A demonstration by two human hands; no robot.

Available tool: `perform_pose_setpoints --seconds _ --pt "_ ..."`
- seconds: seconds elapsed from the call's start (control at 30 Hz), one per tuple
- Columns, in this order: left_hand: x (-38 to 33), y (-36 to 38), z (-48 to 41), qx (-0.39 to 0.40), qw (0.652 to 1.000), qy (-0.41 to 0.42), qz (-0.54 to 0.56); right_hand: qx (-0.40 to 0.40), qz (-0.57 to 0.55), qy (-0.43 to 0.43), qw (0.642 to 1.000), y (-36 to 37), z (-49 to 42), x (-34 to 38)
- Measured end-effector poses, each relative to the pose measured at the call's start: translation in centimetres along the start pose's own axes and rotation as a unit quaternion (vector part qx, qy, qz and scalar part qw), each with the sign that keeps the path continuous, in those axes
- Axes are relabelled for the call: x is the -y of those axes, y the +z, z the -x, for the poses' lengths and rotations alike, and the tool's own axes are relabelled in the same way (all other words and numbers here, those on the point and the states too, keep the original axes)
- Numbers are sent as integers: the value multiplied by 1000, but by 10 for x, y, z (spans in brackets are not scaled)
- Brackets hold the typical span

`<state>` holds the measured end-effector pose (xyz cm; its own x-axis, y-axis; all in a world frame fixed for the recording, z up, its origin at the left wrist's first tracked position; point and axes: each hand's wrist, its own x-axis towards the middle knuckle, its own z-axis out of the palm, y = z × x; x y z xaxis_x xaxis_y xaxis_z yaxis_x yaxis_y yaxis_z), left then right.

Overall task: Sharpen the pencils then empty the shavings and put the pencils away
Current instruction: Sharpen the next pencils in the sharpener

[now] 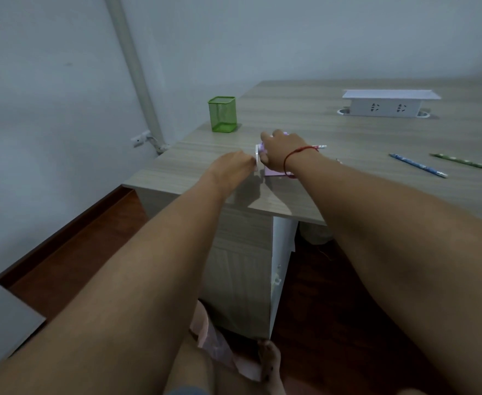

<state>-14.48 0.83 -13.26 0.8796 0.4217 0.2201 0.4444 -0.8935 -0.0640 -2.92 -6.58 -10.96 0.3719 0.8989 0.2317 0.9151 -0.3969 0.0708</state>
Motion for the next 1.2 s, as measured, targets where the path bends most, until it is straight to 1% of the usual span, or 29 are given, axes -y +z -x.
perform_pose_setpoints --seconds 0.1,0.23,0.33,0.47,0.6,0.7,0.87,1.03,1.2 --pt "-1 18 -7 30 998 -24 -50 -3 0 -5 1000 1 0 1" --pt "5 26 -21 40 995 -6 -95 -7 -13 -17 1000 3 -3 -4" --pt "9 23 -32 59 993 0 -100 -12 -20 -30 999 2 -3 -7" --pt "19 8 -48 74 995 3 -74 -16 -29 -36 999 5 -4 -9" --pt "26 -8 -59 44 991 35 -119 -30 -45 -26 998 9 -6 -11" --pt "29 -15 -59 -8 992 57 -112 -18 -43 -16 999 8 -6 -8" --pt "30 -12 -56 -59 990 49 -115 -20 -38 7 999 7 -3 -3" --pt "31 -18 -58 -98 983 64 -139 -13 -34 21 999 5 -5 -2" --pt "35 -19 -53 -144 980 65 -119 8 -23 35 999 2 -10 0"
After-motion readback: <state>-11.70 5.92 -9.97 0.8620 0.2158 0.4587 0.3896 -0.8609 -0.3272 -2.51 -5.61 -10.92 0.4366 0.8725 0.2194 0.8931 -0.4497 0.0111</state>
